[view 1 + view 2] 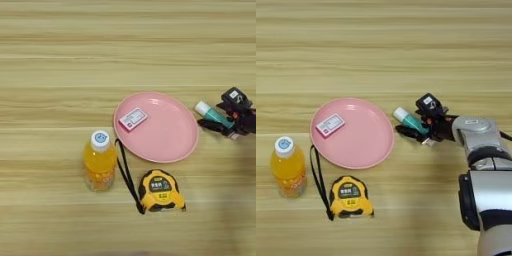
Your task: Move the objects on the table
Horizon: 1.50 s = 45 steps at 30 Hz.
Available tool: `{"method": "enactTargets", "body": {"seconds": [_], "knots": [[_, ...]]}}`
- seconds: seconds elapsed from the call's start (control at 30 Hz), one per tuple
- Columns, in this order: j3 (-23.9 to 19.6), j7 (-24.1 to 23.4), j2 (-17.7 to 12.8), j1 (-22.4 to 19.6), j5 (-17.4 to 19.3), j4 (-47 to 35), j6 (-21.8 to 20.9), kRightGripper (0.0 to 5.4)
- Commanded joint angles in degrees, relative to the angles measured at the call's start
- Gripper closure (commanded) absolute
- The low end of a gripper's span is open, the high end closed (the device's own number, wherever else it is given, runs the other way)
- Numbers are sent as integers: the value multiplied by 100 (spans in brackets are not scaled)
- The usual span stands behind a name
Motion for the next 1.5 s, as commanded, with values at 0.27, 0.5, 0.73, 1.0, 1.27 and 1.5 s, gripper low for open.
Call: {"method": "enactTargets", "body": {"seconds": [0.27, 0.5, 0.73, 1.0, 1.27, 1.5], "knots": [[-142, 62, -241, -608, 127, -439, -181, 2], [-247, 208, -331, -777, 218, -756, -283, 2], [-334, 372, -445, -886, 346, -1267, -351, 2], [-344, 663, -312, -612, 648, -2695, -151, 2], [-37, 796, 170, 57, 870, -4874, 667, 2], [43, 522, 488, 301, 945, -5638, 1313, 2]]}}
